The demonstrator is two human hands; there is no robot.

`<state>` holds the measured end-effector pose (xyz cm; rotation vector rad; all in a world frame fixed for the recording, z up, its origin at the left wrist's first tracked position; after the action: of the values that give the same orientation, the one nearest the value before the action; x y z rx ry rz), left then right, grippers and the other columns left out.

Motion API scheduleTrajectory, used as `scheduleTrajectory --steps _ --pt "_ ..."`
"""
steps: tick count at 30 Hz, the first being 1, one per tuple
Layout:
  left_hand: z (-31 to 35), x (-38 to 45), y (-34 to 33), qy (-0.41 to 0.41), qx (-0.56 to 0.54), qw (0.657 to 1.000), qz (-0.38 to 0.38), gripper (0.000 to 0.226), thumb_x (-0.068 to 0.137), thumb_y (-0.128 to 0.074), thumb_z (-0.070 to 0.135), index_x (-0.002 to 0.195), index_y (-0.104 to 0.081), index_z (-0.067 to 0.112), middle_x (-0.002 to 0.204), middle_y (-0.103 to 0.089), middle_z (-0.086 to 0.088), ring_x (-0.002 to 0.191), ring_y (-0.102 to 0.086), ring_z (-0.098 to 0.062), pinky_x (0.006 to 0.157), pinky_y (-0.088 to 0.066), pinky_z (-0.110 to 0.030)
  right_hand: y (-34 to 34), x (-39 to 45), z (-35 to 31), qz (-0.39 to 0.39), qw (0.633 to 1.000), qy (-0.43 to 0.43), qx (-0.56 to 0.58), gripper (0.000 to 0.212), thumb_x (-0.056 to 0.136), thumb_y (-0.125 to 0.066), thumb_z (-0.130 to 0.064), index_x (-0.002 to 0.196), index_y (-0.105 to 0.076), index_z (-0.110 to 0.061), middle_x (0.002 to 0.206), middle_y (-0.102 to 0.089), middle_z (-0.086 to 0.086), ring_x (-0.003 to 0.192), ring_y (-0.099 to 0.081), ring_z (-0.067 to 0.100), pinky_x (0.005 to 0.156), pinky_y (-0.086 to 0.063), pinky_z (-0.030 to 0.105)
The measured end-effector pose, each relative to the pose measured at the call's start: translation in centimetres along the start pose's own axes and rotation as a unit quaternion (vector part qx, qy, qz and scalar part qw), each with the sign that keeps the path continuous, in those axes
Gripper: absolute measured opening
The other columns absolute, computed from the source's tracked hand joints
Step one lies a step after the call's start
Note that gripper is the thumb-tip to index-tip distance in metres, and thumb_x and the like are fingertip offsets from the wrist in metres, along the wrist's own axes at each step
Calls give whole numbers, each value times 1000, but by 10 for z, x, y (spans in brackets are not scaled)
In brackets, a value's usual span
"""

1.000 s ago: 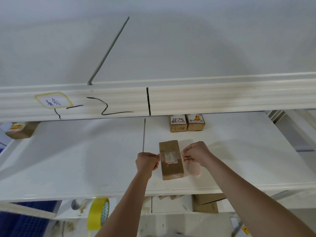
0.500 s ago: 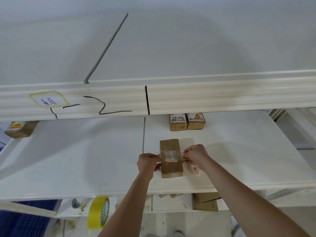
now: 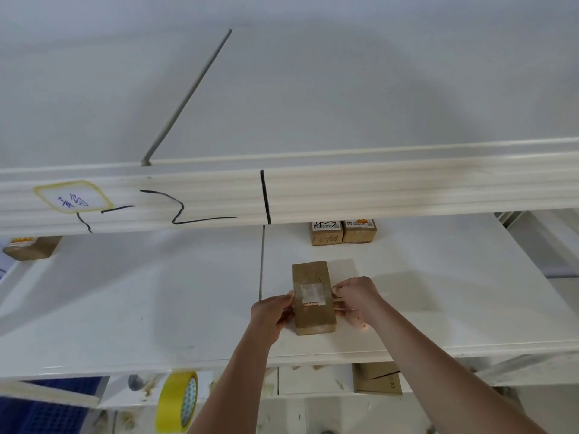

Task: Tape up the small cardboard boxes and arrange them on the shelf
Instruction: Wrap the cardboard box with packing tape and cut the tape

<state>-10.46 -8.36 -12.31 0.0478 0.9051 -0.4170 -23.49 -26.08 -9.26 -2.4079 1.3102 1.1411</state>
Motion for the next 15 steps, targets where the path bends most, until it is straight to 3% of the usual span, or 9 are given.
scheduleTrajectory --steps 3,7,11,15 --pt "-1 1 -1 0 -6 1000 4 24 84 -79 5 102 -66 -3 105 -71 -19 101 -69 -35 96 -57 -47 -1 5 0 -1 1000 9 -5 6 92 -61 8 92 -67 7 76 -72 22 49 -71 28 49 -59 35" --pt "-5 3 -1 -13 29 999 42 20 86 -78 17 86 -65 2 92 -73 -15 92 -71 -31 89 -59 -41 -3 6 -1 16 1000 27 -2 7 90 -64 4 83 -63 4 79 -73 24 64 -74 37 62 -62 48" --pt "-8 5 1 -24 47 996 78 24 92 -73 23 77 -65 7 79 -71 -9 77 -67 -24 76 -58 -34 -6 4 -1 18 998 38 -37 11 80 -68 6 78 -60 -2 81 -71 23 68 -73 36 57 -60 38" --pt "-4 0 3 -40 70 992 99 24 95 -70 28 75 -68 13 80 -71 -5 78 -67 -22 68 -55 -29 -1 2 -2 60 995 48 -62 4 81 -65 7 82 -69 6 88 -70 24 71 -70 36 58 -54 32"
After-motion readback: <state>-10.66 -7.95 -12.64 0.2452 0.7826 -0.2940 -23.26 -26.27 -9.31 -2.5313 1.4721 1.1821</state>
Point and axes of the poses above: each hand's wrist, its own x-axis towards the middle knuckle, its own y-axis out of the back of the hand, z = x × y, the point moved 9 cm from there along x, towards the middle knuckle
